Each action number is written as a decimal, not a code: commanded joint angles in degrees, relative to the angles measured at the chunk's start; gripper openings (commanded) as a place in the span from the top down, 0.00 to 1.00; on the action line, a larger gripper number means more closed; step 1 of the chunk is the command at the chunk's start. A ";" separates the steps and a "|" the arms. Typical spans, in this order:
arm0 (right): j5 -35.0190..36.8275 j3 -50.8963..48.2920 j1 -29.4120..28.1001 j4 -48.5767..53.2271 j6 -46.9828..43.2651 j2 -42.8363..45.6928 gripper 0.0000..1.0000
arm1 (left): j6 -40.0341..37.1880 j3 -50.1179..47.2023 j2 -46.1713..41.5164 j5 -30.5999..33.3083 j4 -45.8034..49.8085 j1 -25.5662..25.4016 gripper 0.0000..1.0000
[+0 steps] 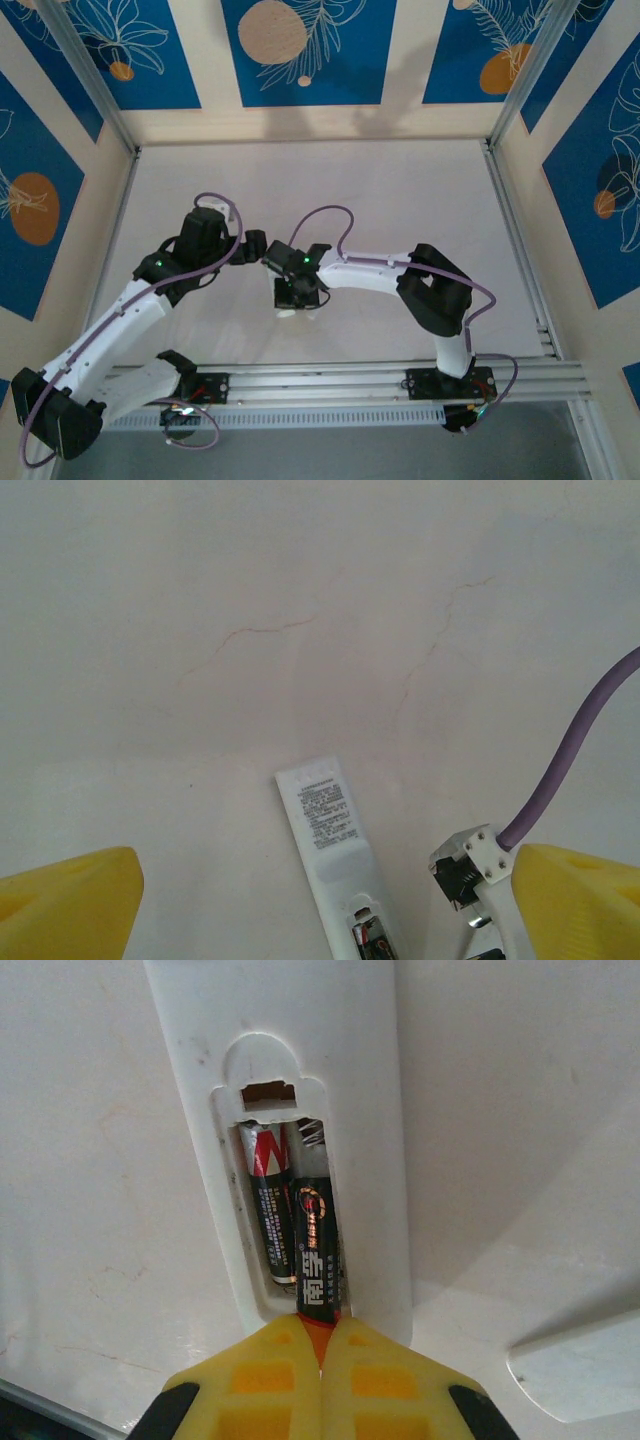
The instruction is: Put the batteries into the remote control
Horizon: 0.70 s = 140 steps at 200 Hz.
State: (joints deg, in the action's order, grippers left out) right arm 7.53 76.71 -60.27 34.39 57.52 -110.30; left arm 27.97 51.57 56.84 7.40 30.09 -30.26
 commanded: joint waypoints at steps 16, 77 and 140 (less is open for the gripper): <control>1.47 2.12 0.53 0.63 -2.06 -3.22 0.92 | -0.02 -0.68 1.86 -2.90 1.04 -0.02 0.05; 3.06 2.53 0.89 1.84 -3.90 0.06 0.79 | 0.93 -0.77 4.27 -3.43 1.03 0.20 0.05; 2.80 -1.84 0.97 -1.92 -5.23 7.70 0.66 | 8.36 0.61 12.12 -5.03 3.59 1.62 0.06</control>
State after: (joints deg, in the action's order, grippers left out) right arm 9.34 75.79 -59.55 35.88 53.15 -108.27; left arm 32.53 51.59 65.84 6.81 29.69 -29.19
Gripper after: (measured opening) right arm 0.338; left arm 0.947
